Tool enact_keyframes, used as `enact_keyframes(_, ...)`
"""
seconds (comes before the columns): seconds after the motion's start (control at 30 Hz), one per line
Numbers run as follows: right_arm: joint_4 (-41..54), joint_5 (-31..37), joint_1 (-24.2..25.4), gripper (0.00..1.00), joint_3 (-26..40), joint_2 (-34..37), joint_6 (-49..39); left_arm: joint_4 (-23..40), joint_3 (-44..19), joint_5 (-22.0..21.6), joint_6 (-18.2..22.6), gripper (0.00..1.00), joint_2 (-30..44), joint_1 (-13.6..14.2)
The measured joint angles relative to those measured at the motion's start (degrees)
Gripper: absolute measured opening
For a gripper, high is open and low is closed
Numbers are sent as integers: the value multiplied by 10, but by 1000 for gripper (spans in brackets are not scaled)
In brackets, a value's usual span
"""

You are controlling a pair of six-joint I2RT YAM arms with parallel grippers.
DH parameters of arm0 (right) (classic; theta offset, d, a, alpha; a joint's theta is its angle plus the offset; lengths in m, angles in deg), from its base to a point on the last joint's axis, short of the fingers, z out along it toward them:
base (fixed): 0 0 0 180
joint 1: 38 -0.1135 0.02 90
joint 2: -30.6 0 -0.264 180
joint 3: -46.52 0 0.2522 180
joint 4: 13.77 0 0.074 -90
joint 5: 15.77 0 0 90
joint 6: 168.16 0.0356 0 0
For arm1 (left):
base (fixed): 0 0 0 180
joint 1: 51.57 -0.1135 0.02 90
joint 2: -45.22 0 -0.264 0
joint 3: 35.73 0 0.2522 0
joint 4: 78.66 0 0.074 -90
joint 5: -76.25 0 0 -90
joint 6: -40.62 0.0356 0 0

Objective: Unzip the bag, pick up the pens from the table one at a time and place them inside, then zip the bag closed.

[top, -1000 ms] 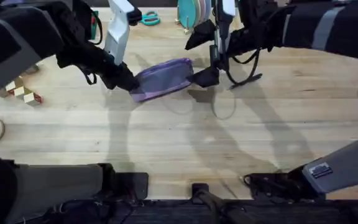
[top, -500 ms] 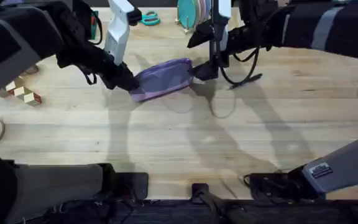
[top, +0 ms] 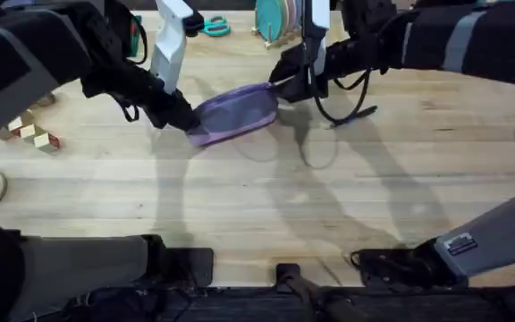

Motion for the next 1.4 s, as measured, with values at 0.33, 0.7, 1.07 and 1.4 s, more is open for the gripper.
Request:
enact_keyframes(0.33,0,0,0,31,0,0,0,-2,0,0,0,42,0,0)
enact_keyframes(0.7,3,0,-3,31,0,-45,18,-1,0,0,0,42,0,0)
enact_keyframes(1.07,10,-28,-4,30,0,-70,40,-1,0,0,0,42,0,0)
enact_keyframes(1.4,17,-33,-4,30,0,-70,48,-1,0,0,0,42,0,0)
